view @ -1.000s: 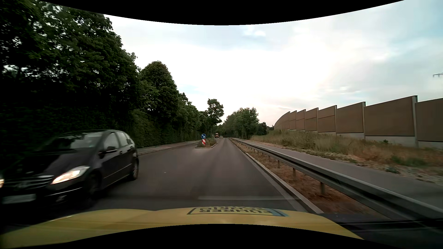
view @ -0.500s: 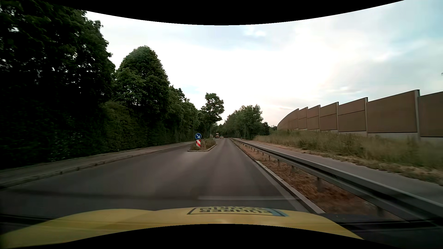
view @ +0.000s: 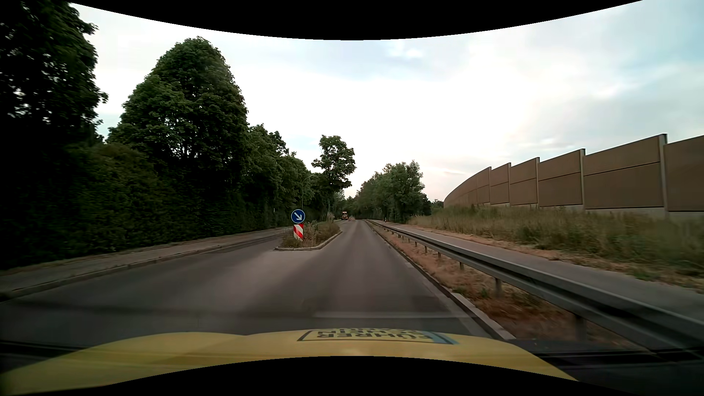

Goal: Follow the waypoints while adhering to traffic rules and regulations

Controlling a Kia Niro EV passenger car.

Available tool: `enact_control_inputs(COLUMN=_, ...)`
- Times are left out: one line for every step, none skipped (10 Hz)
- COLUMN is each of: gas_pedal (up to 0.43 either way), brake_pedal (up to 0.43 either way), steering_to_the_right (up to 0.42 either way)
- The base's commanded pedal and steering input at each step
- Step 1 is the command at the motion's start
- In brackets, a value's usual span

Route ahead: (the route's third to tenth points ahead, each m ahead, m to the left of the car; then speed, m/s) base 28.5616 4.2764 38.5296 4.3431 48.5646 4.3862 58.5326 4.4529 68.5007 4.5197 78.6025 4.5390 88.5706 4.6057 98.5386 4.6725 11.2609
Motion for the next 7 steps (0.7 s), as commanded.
enact_control_inputs(gas_pedal=0.059, brake_pedal=0.000, steering_to_the_right=0.000)
enact_control_inputs(gas_pedal=0.059, brake_pedal=0.000, steering_to_the_right=0.000)
enact_control_inputs(gas_pedal=0.059, brake_pedal=0.000, steering_to_the_right=0.000)
enact_control_inputs(gas_pedal=0.059, brake_pedal=0.000, steering_to_the_right=0.000)
enact_control_inputs(gas_pedal=0.067, brake_pedal=0.000, steering_to_the_right=0.000)
enact_control_inputs(gas_pedal=0.067, brake_pedal=0.000, steering_to_the_right=0.000)
enact_control_inputs(gas_pedal=0.067, brake_pedal=0.000, steering_to_the_right=0.000)
